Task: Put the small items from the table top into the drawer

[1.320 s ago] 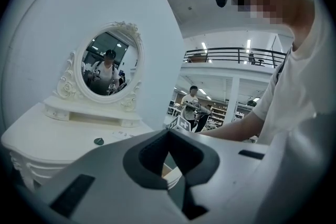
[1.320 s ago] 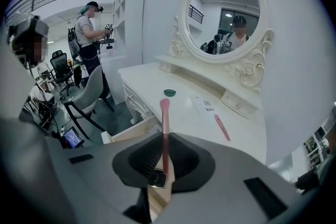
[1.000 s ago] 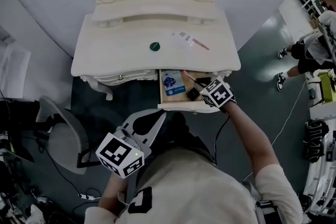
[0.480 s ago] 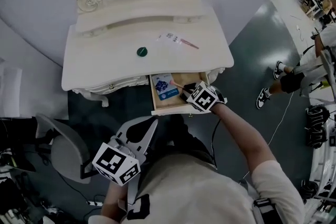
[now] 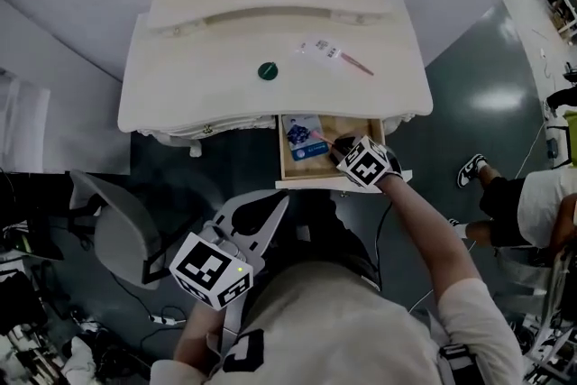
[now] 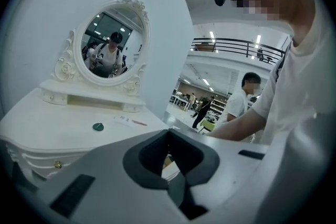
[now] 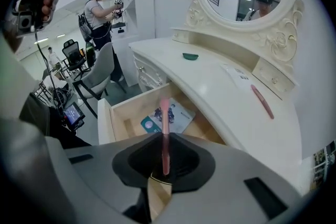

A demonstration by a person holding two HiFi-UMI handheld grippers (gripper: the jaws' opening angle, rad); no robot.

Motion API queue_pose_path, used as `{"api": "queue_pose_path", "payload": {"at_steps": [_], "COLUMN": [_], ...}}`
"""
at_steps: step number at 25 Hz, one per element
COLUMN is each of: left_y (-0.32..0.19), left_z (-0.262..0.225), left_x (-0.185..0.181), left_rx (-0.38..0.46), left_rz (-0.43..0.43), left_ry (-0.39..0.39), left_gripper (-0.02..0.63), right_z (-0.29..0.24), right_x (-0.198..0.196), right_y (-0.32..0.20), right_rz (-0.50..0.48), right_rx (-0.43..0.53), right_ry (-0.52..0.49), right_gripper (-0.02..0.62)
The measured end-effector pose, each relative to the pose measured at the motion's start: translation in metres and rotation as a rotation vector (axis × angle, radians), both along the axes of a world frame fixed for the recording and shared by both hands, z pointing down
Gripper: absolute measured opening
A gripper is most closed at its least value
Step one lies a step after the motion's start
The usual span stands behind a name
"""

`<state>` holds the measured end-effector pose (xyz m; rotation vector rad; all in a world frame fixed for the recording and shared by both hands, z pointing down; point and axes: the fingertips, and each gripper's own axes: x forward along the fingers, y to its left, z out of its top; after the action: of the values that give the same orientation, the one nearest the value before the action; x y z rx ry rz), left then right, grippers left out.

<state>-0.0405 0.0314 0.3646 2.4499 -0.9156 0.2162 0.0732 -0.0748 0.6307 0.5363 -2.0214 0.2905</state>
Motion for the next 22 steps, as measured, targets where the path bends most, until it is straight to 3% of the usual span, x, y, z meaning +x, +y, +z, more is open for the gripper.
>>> {"api": "queue_pose_path", "payload": {"at_steps": [14,22], "left_y": [-0.027,-0.030], "left_z": [0.021,0.026], "left_x": [-0.011,-0.025], "left_rx": [-0.067,-0.089], "left_rz": [-0.078,-0.124], "left_ry": [-0.046,-0.070], "left_gripper": [0.057,0.057], "right_z": [0.061,0.082], "right_x": [-0.008,-0.015], "right_y": [-0.030,-0.043], "right_rz": [-0.028,-0.030], "right_rx": [-0.052,-0.034], "right_ry": [0.052,0.088], "right_gripper": [0.060,0.060]}}
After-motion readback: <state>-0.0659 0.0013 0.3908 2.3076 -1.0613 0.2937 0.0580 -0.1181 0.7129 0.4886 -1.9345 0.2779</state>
